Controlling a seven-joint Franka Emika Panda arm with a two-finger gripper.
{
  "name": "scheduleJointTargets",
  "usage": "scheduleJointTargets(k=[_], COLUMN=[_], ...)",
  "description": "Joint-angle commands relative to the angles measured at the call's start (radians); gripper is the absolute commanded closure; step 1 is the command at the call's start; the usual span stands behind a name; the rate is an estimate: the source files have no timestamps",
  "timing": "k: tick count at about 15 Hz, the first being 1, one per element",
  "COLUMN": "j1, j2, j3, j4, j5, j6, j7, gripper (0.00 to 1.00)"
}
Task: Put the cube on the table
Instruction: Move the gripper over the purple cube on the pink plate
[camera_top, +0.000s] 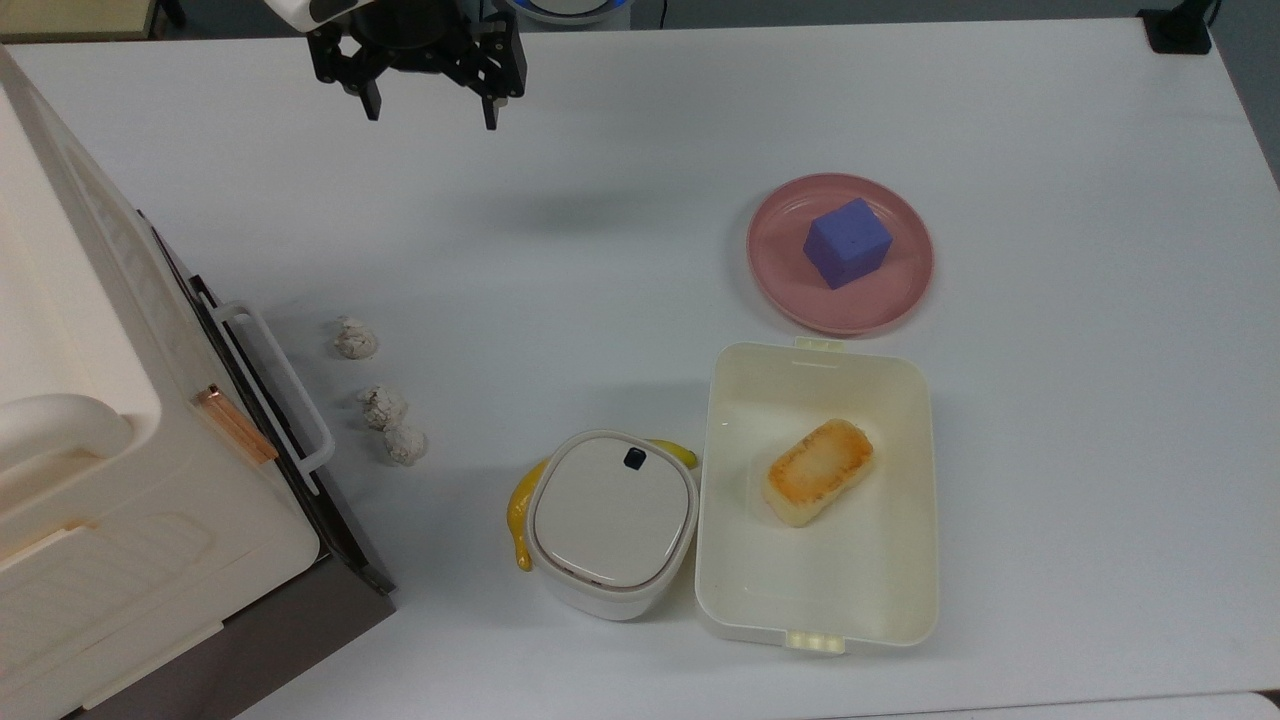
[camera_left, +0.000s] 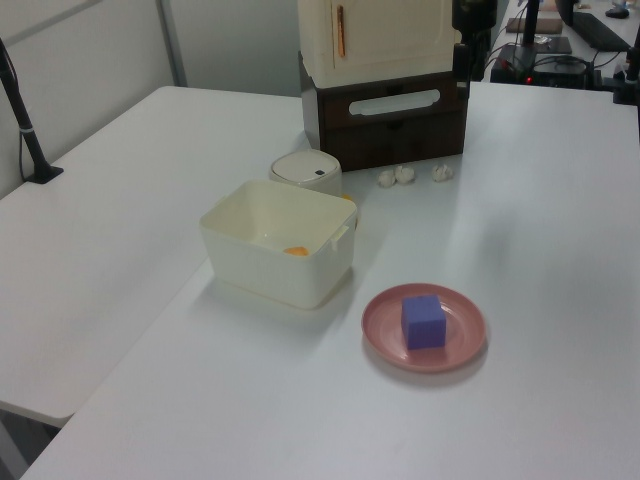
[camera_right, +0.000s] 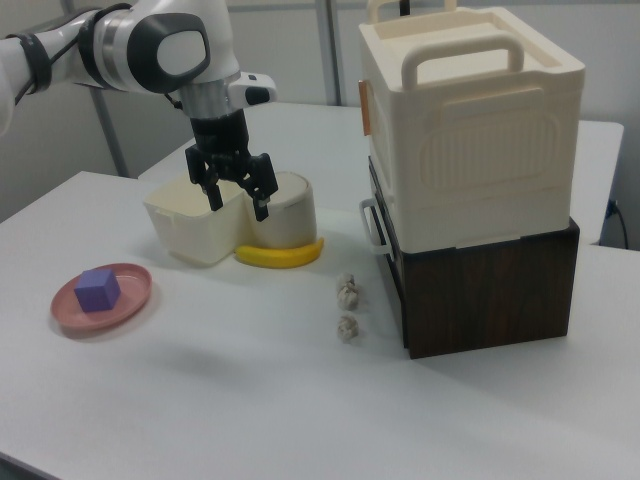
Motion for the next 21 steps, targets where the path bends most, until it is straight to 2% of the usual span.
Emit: scheduleJointTargets(k=[1, 4, 10, 16, 18, 21], j1=[0.002, 0.01, 0.043, 0.163, 0.235, 0.275], j2=[-0.012, -0.009, 0.025, 0.082, 0.128, 0.192], j3=[0.003, 0.011, 0.123, 0.207, 0.22, 0.263], j4=[-0.011, -0.028, -0.068, -0.12, -0.14, -0.139], j5=[0.016, 0.019, 0.042, 0.047, 0.045, 0.039], j6=[-0.031, -0.027, -0.018, 0.106, 0.169, 0.221], j7=[-0.018, -0.02, -0.024, 0.018, 0.034, 0.065], gripper=[0.0, 0.0, 0.0, 0.0, 0.0, 0.0])
